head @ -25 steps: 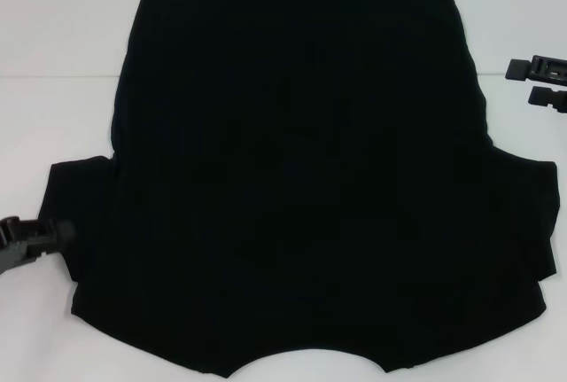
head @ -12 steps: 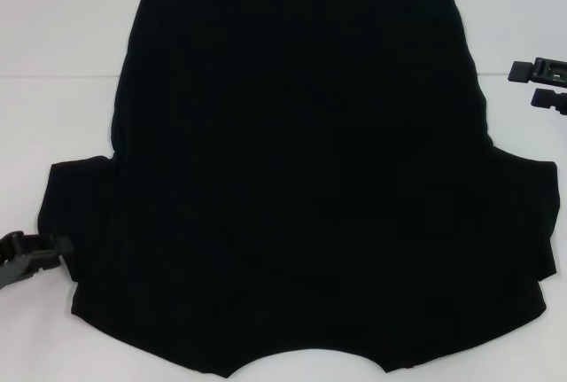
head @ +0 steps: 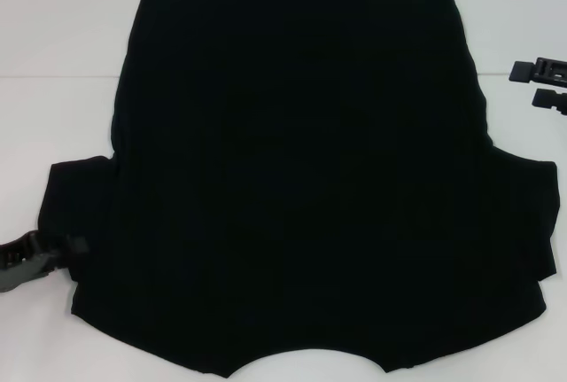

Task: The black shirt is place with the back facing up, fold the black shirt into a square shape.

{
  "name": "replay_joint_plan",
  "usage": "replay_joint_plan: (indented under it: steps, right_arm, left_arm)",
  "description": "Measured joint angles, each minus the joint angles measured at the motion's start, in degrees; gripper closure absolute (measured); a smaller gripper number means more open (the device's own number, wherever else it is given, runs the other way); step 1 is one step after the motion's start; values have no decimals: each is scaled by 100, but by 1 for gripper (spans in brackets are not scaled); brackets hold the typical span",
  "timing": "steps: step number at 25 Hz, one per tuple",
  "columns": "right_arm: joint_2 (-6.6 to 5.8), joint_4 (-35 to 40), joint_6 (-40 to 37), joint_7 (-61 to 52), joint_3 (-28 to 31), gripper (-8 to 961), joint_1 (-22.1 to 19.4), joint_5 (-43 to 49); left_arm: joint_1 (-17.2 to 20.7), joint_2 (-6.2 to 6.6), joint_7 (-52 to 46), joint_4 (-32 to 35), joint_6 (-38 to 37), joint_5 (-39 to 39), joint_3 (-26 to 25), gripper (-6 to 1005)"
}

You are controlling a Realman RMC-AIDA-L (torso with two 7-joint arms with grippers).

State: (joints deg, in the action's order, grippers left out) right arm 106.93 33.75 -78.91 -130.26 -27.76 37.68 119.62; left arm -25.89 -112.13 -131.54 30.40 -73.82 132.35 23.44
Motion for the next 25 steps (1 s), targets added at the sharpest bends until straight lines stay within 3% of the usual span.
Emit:
replay_joint_plan:
  steps: [7,13,19,25]
  right_arm:
    - [-6,-11,-2,0,17,38,-11,0]
    - [-5,-21,-2,-8,17,38,-16,0]
    - [-5,0,-8,-62,17,37,-16,0]
    - [-5,9,-11,-62,4,37,-12,0]
  left_arm:
    - [-14,-6,-76,43,12,25,-1,773]
    - [-10,7,-89,82,-33,19,-5,986]
    - [-14,63,-115,331,-289,19,-7,994]
    - [-96,234,-502,911,-490,341,58,996]
